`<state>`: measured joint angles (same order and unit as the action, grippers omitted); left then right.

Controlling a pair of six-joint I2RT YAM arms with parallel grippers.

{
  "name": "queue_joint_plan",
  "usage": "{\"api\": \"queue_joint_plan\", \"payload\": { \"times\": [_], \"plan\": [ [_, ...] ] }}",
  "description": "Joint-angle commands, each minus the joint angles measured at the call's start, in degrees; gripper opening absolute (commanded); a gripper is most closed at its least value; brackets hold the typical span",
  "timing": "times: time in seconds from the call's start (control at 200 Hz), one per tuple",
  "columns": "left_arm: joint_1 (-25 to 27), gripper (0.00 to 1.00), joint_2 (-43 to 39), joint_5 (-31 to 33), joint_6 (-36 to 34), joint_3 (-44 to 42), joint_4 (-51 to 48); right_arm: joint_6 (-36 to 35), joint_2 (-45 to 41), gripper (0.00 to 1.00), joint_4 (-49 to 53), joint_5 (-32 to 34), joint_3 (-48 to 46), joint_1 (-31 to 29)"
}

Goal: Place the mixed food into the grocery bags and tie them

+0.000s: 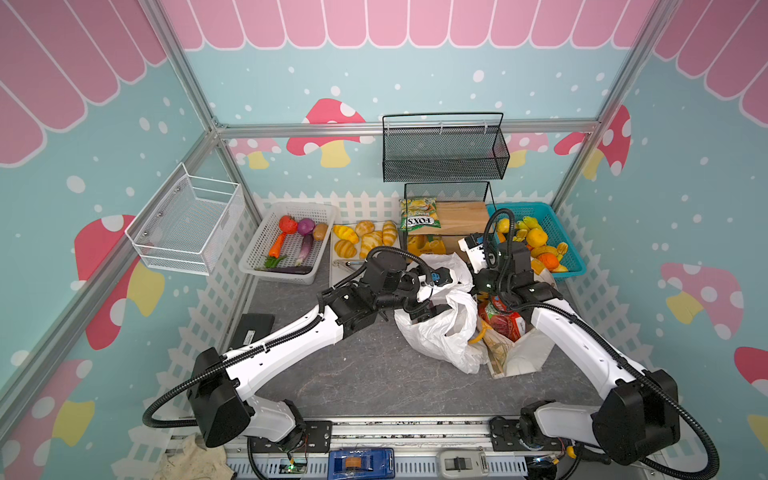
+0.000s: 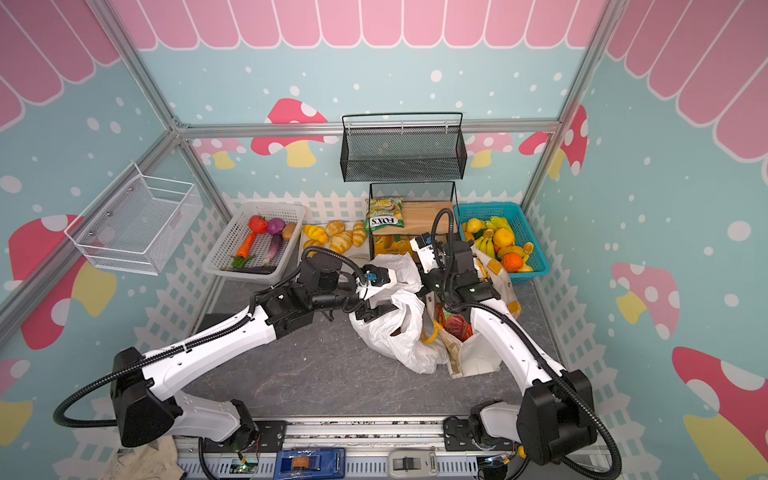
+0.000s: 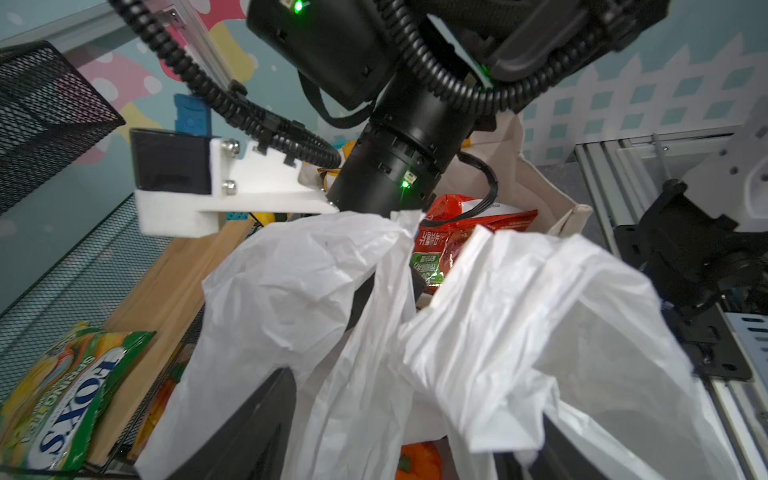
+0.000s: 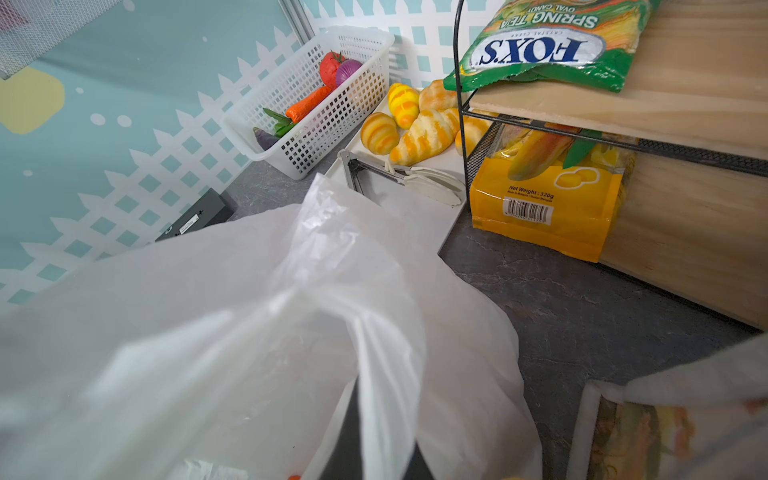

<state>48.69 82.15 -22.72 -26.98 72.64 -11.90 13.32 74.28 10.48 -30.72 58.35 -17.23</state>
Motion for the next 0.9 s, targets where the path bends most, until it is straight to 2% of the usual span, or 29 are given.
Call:
{"api": "queue_joint_plan", "payload": {
  "times": [0.0, 0.12, 0.215, 0.35, 0.48, 0.615, 0.776, 0.896],
  "plan": [
    [0.0, 0.78, 1.1, -7.7, 2.2, 2.5, -4.3, -0.3, 0.8, 0.02, -0.8, -0.9, 2.1, 0.2],
    [-0.3, 0.86, 2.3, -7.6, 7.1, 3.2, -4.0, -0.2, 1.3, 0.02, -1.0, -1.3, 2.3, 0.2],
    [-0.2, 0.86, 4.1, -5.3, 9.9, 4.6, -3.3, 0.3, 1.6, 0.02, -1.6, -1.7, 2.1, 0.1],
    [-0.2, 0.85, 6.4, -4.5, 13.3, 5.9, -0.6, 0.9, 2.1, 0.02, -2.4, -2.6, 2.0, 0.1],
    [-0.1, 0.78, 7.1, -4.7, 16.4, 5.9, 3.1, 1.4, 2.9, 0.02, -3.0, -3.8, 3.4, 0.0],
    [-0.2, 0.67, 4.3, -5.2, 19.4, 2.6, 7.7, 1.3, 4.9, 0.02, -3.4, -5.8, 5.9, -1.1],
    [-0.5, 0.67, -0.6, -4.9, 22.2, -2.5, 10.5, 0.7, 8.5, 0.02, -3.8, -10.1, 9.6, -3.2],
    [-2.3, 0.73, -4.0, -3.7, 27.0, -4.4, 10.5, -0.3, 9.9, 0.02, -3.7, -11.7, 10.5, -4.2]
  ]
}}
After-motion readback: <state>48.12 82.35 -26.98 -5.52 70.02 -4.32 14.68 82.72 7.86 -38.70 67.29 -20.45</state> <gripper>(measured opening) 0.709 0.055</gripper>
